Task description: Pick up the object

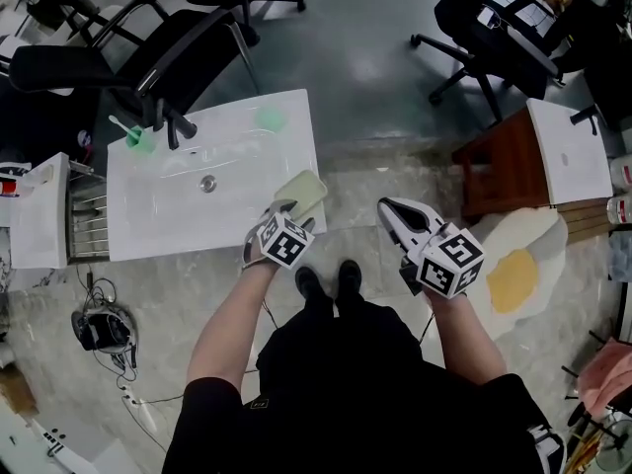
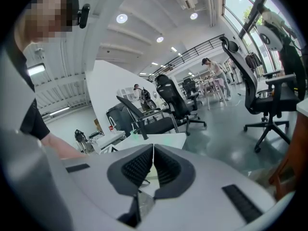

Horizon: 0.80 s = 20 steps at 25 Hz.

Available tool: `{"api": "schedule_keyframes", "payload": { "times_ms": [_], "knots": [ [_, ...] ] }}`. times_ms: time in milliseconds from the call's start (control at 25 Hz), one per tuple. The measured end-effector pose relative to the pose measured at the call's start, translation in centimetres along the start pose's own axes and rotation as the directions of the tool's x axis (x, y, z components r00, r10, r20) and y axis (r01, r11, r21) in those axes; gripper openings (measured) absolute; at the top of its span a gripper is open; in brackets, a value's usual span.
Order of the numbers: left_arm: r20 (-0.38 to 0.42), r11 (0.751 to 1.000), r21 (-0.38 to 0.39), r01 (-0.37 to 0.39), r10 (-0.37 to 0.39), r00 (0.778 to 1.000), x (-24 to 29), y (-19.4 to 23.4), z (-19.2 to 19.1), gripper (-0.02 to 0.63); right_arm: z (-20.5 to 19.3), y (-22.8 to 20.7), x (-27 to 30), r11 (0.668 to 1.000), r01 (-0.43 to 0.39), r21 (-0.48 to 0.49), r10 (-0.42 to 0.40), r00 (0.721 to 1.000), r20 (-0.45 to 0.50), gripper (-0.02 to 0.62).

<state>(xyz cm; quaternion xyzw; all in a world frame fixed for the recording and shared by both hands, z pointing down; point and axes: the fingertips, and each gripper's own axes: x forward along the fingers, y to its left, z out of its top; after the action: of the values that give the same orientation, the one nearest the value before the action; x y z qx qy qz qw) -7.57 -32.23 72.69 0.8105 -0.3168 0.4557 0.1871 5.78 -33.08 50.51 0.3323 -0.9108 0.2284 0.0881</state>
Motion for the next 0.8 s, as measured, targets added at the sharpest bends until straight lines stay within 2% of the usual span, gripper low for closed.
{"api": "schedule_keyframes", "payload": {
  "times_ms": [360, 440, 800],
  "knots": [
    [0.001, 0.999, 0.0, 0.032, -0.032, 0.999, 0.4, -0.9, 0.3, 0.146, -0.3, 0.2, 0.0, 1.0, -0.004, 0.009, 0.004, 1.0, 0.003, 0.012],
    [-0.003, 1.0, 0.008, 0.028, -0.028, 1.0, 0.3, -1.0, 0.3, 0.1, -0.2, 0.5, -0.1, 1.0, -0.008, 0.008, 0.008, 1.0, 0.003, 0.012],
    [-0.007, 1.0, 0.012, -0.015, 0.015, 1.0, -0.4, -1.0, 0.2, 0.035, 0.4, 0.7, -0.8, 1.0, -0.005, -0.003, 0.005, 1.0, 0.015, 0.012]
  ]
}}
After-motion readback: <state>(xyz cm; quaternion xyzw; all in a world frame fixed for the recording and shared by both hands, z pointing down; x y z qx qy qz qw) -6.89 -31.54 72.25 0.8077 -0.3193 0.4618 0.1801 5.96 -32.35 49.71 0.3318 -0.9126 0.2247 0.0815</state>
